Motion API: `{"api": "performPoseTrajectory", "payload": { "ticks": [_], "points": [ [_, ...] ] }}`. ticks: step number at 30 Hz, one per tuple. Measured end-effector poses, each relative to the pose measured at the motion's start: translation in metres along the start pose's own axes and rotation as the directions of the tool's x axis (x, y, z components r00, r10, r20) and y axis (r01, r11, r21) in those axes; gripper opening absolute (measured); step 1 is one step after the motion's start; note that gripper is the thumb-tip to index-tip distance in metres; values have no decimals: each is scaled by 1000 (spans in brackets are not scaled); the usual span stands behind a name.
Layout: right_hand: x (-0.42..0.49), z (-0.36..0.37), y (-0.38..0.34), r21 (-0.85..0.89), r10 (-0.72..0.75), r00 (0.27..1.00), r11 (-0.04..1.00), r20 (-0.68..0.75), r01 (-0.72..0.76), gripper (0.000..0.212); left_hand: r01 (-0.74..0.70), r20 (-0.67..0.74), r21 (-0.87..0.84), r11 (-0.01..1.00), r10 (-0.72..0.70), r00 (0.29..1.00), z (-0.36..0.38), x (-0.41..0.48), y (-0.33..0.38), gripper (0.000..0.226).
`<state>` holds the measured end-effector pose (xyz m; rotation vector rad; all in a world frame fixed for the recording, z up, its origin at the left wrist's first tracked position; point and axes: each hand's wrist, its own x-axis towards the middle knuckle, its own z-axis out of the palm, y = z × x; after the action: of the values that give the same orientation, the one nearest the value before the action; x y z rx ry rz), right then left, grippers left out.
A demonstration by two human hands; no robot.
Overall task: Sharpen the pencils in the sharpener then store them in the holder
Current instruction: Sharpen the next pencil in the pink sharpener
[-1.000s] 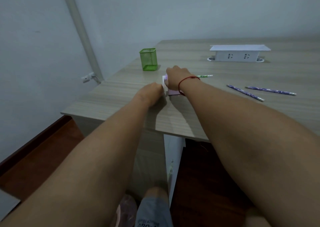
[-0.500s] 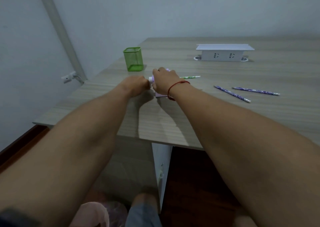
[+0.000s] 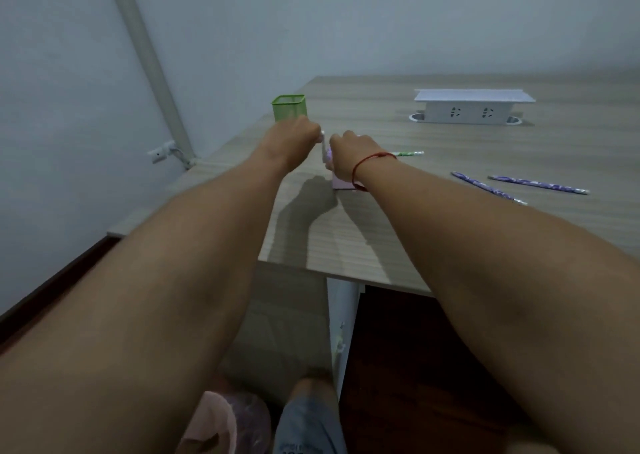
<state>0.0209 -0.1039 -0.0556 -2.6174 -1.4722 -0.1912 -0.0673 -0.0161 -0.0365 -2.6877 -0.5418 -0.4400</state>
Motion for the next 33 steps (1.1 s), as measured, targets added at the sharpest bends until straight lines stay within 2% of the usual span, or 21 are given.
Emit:
{"api": "performPoseTrajectory", "payload": {
  "ticks": [6, 8, 12, 17, 28, 33],
  "points": [
    [-6, -4, -3, -50, -6, 999, 999, -40, 4, 41, 18, -47, -24, 1000, -19, 999, 7, -26, 14, 22],
    [-7, -3, -2, -59, -4, 999, 998, -48, 1, 39, 10, -16, -35, 999, -11, 1000, 15, -38, 22, 25],
    [-8, -2, -2, -49, -12, 999, 999, -42, 10, 39, 83, 79, -74, 994, -77, 994, 35, -49, 31, 30],
    [-5, -1, 0, -40, -32, 999, 999, -32, 31, 39, 117, 150, -99, 988, -101, 984, 52, -43, 31, 21],
    [-4, 2, 9, -11, -122, 990, 992, -77, 122, 39, 101, 304, -154, 983, -50, 951, 63, -12, 16, 29],
    [-4, 2, 10, -15, -131, 987, 991, -88, 131, 40, 53, 295, -86, 995, -25, 955, 58, -3, 12, 31]
  ]
}}
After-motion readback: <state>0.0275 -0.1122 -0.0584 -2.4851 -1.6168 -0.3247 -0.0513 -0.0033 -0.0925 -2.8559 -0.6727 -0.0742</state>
